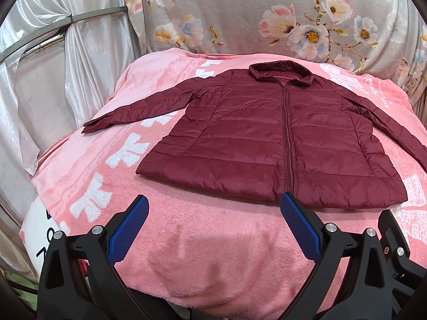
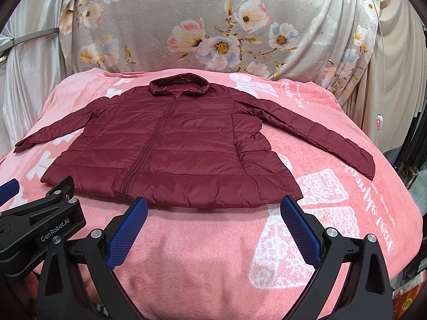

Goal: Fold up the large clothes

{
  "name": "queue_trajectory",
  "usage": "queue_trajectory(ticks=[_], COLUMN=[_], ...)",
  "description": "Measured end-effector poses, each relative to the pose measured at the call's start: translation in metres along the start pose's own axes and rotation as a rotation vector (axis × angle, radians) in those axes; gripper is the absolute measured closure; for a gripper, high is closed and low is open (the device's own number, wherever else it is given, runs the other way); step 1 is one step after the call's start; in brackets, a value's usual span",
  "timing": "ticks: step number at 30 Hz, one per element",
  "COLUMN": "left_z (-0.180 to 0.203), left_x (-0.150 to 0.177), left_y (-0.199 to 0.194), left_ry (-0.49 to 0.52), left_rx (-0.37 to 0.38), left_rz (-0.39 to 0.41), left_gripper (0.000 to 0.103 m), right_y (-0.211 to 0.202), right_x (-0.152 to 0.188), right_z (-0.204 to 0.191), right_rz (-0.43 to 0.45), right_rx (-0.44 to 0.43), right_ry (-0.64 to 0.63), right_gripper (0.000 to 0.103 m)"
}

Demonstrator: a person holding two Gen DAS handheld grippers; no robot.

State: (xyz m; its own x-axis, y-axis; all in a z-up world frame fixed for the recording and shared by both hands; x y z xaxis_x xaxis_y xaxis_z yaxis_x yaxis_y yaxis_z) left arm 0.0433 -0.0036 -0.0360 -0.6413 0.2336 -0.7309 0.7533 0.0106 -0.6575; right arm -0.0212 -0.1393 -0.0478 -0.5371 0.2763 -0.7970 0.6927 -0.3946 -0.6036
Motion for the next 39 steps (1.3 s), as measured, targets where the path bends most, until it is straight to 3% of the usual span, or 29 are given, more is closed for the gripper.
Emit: queue_trajectory(ticks=[14,18,22,28,34,39], left_z=[0.005,0.005,-0.001,-0.009,-0.011,-0.010], left_x=[-0.006,-0.018,-0.037,-0.061,-0.076,-0.088], left_y=[0.006,0.016,0.029,0.054,0.071,0.095], left_ry=[0.009,-0.017,-0.048,-0.085,-0.089,-0.103], left_rx=[0.008,0.031,0.040,0.026,-0.047,-0.061], left_rz=[-0.015,-0.020,0.001,0.012,0.065,0.033], left_gripper=[0.007,0.007,0.006,0.006,0.006,0.006], right_y=[0.014,0.030,0.056,0.103,0.154,0.183], right_x=[-0.002,-0.015,-0.036,-0.054,-0.044,-0.032], right_z=[0.003,0.026,0.084,0.202,0.296,0.345], right_rz=[-0.011,0.002,0.021,0.017,-0.055,-0.101], right_rx=[-0.029,-0.013,0.069,0.171,0.202,0.222], right_ry=[0.009,0.041,0.140,0.378,0.598,0.746], right_gripper=[0.005,0.005,0.005,0.005,0.005,0.007])
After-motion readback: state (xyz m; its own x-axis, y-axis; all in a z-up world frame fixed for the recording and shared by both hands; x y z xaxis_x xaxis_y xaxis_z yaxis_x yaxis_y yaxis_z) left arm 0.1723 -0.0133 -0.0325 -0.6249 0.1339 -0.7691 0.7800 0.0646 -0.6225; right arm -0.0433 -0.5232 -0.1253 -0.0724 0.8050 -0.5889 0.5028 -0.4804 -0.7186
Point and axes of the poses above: each gripper's, at about its wrist camera, not at the fingertips, and y roughly the way its jaws point, z to its right, x to its underside, the point moved 4 cm from there along y, roughly the way its jaws point, and after that the axes turned 4 degrees about y, right-handed, at the moved point
